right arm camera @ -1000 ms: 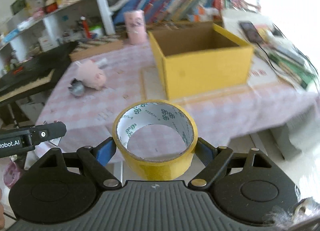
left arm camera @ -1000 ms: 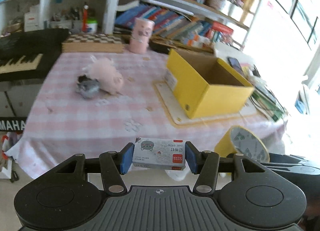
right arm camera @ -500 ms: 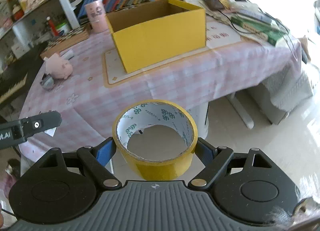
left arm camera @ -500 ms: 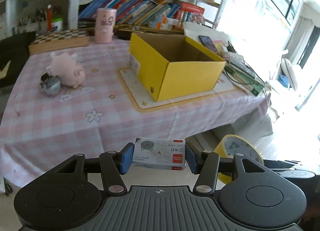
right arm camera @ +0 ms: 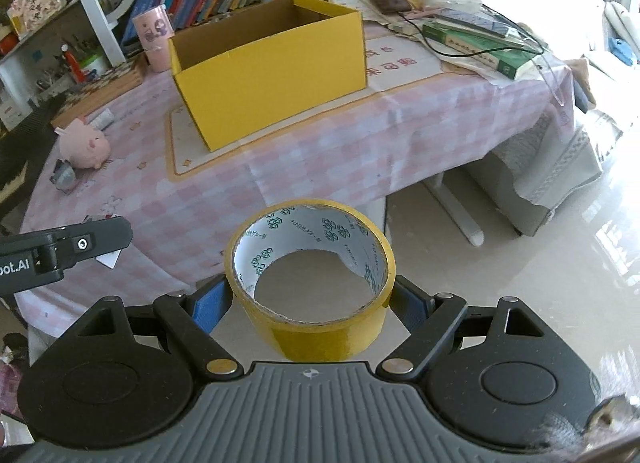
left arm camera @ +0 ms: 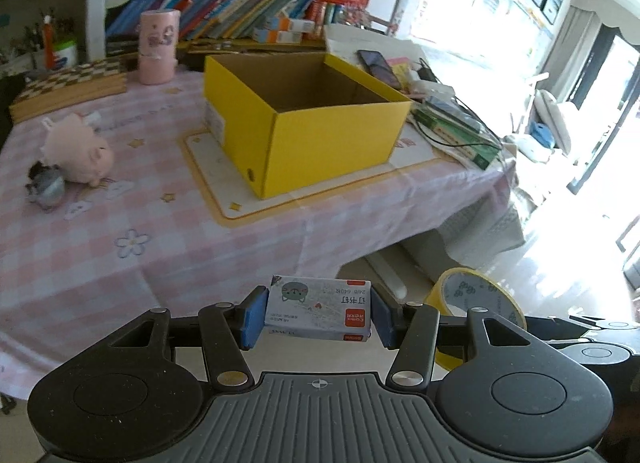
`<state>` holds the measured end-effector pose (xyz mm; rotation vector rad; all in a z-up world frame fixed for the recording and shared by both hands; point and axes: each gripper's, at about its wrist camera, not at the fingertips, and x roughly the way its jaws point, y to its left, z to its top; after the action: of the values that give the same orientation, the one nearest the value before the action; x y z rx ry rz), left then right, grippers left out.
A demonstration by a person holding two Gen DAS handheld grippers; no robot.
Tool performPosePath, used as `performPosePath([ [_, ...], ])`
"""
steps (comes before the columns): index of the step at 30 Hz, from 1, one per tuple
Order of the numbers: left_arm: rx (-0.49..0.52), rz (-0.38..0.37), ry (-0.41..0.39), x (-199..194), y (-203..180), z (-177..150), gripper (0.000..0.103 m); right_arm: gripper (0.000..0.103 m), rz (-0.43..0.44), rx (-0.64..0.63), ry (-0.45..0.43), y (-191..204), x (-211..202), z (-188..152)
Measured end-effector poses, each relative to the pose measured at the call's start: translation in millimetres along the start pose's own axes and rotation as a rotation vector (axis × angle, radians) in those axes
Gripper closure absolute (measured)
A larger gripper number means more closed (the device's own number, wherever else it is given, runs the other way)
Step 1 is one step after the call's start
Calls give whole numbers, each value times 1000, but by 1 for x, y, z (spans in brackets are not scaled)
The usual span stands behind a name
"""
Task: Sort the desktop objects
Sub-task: 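Lift and carry the tape roll and small box over the yellow cardboard box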
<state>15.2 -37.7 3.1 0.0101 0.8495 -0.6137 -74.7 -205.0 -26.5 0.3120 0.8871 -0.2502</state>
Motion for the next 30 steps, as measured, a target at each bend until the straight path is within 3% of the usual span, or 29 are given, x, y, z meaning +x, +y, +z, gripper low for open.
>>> performPosePath([
  [10,30,-55,-51,0,-3,4,50,19,-35,-24,-17,0,-4,10],
  [21,20,-43,-59,3,13,9,50,19,-10,-84,11,22,12,25],
  [30,69,-19,-84,27,-1,38,50,19,18,-76,21,1,38,57],
])
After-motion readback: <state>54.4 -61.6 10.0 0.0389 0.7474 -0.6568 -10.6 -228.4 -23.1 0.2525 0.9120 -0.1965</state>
